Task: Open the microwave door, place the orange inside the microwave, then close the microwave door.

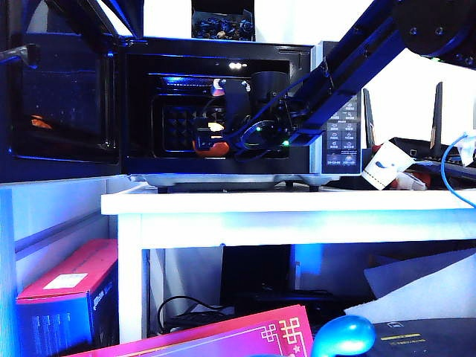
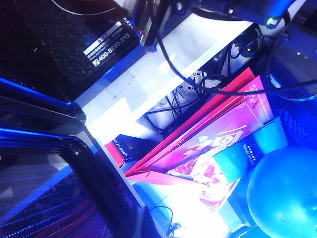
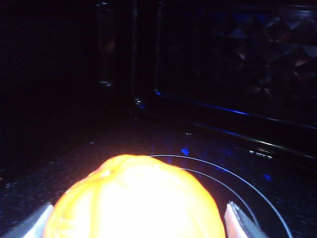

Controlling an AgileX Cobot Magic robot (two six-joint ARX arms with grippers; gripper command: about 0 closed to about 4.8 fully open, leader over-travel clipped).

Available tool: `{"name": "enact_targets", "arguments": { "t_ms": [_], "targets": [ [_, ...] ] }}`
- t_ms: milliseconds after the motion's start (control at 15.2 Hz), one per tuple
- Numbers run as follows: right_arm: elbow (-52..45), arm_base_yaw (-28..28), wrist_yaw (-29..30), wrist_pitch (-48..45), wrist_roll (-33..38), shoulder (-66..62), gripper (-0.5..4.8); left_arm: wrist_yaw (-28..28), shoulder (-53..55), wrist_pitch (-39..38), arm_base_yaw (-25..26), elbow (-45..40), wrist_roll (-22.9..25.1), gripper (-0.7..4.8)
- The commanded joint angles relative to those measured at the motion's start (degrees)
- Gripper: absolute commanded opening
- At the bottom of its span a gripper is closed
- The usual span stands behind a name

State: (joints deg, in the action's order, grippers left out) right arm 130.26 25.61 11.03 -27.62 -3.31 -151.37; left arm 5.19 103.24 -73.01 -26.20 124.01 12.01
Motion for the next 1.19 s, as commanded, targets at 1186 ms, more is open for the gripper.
{"name": "enact_targets", "arguments": {
  "t_ms": [1186],
  "targets": [
    [0.1, 0.4, 3.1, 30.5, -5.9, 11.4, 4.79, 0.2, -0.5, 1.9, 0.0, 0.1, 0.0, -0.05]
  ]
}}
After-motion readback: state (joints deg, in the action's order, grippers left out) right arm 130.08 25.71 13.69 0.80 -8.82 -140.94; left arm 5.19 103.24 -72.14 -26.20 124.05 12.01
